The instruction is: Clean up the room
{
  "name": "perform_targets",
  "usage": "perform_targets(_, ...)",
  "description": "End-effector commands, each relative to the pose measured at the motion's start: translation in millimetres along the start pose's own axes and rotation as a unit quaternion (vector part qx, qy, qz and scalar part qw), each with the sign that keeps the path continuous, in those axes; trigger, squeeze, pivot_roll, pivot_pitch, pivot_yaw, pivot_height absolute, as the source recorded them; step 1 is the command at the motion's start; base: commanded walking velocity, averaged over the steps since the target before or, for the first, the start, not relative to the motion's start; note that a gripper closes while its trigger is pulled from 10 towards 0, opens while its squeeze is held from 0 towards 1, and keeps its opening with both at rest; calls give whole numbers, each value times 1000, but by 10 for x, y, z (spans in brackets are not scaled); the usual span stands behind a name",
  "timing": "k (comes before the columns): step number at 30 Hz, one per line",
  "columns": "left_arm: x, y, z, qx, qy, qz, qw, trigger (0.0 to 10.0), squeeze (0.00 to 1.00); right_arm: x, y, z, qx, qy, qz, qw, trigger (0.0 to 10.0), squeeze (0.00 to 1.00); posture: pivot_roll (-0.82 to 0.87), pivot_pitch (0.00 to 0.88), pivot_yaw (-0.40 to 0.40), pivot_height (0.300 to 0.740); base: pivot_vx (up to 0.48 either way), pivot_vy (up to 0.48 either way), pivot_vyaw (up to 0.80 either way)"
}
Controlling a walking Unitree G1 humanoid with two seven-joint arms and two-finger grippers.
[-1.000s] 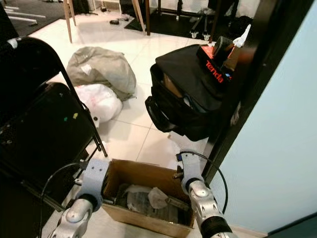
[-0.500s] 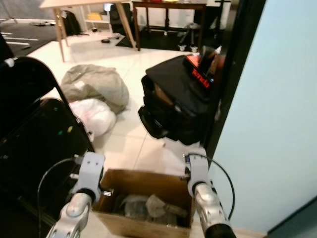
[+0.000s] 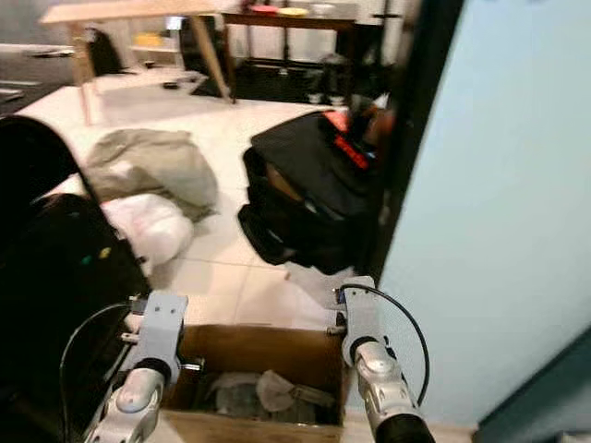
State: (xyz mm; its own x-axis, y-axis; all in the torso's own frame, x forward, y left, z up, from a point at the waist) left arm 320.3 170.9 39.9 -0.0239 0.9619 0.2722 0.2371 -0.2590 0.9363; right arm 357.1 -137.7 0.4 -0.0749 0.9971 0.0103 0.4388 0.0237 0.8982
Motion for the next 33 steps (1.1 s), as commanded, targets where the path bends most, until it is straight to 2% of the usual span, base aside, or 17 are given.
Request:
perform_targets(1, -53, 26, -9, -5, -6, -9, 1000, 10000, 0, -15, -26, -14, 6, -1, -2, 1000, 10000, 0, 33, 40, -27, 740, 0, 0, -800)
perform_targets(7, -1, -52, -23, 8, 11, -8, 1000, 10000, 0, 104, -97, -14, 23, 43, -44, 998, 10000, 0, 36, 43, -29, 740, 0, 0, -133)
perform_targets(14, 35, -64, -25, 9, 18, -9, 1000, 10000, 0, 141, -104, -21, 29, 53, -46, 997, 10000, 0, 36, 39, -31, 740, 0, 0, 0)
perform_targets(33, 9, -63, -21, 11, 16, -9, 1000, 10000, 0, 153, -138, -32, 38, 53, -36, 997, 10000, 0, 34, 41, -31, 740, 0, 0, -55)
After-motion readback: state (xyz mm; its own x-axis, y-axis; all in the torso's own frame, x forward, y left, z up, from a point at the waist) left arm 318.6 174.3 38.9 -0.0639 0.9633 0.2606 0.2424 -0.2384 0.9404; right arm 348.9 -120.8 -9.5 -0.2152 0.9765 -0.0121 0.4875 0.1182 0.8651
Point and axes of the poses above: a point about 5 cm out from each wrist's last joint towards the gripper, its own z axis pointing out of the wrist towards the gripper, its own y axis along the axis of the wrist's last joint, x = y × z, the point moved 6 cm from there along z, pointing out of the wrist towards the gripper, and after that the axes turned 3 degrees about z, right-handed, at the moved point
